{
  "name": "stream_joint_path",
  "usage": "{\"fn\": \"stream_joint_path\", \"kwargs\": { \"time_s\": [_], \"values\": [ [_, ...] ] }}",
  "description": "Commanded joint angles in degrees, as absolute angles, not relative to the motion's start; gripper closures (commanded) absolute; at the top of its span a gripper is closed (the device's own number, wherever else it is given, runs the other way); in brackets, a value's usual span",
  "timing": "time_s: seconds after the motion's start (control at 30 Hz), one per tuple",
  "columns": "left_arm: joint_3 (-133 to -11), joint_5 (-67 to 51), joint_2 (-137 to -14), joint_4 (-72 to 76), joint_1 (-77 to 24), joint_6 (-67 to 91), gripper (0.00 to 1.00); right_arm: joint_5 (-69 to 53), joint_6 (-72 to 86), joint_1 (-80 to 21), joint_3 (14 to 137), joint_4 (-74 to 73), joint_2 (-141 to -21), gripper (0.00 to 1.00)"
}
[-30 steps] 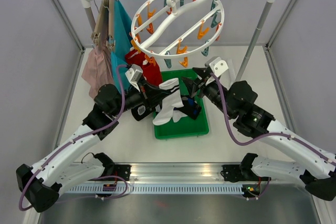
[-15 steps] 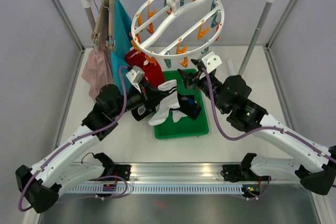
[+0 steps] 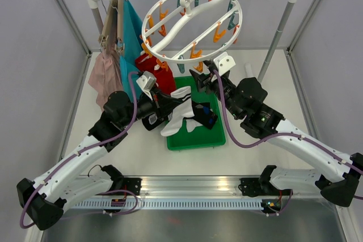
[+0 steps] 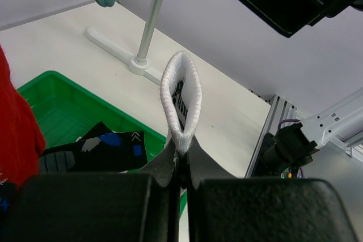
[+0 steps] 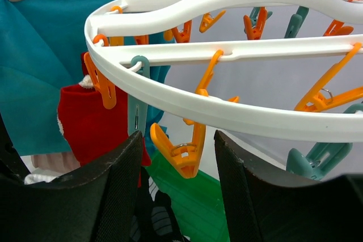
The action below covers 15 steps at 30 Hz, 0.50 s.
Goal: Clip the socks to the hanger
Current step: Open the clamp at the hanger.
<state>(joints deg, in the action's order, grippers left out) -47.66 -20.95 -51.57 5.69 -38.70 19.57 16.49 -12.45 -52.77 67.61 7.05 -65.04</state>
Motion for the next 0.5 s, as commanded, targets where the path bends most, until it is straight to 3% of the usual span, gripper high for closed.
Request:
{"fn": "stream_joint_path", "kwargs": {
  "time_s": [0.0, 0.07, 0.3, 0.47],
  "values": [
    [-47.5, -20.1, -50.5, 7.2, -38.6, 18.5, 0.98, 16.7, -13.1, -53.1, 70.5, 10.5, -65.3, 0.41],
    [-47.3, -20.3, -50.6, 8.1, -38.6, 18.5, 0.98, 16.8, -12.7, -53.0, 70.7, 10.4, -65.6, 0.47],
    [-46.8, -15.1, -50.8, 13.0, -41.4, 12.8, 0.98, 17.6, -9.2, -53.1, 72.5, 7.6, -66.7, 0.82],
    [-47.4, -8.2, -53.0, 14.6, -45.8, 7.3, 0.98, 18.1, -6.2, -53.1, 73.7, 4.9, -67.2, 0.95]
  ]
}}
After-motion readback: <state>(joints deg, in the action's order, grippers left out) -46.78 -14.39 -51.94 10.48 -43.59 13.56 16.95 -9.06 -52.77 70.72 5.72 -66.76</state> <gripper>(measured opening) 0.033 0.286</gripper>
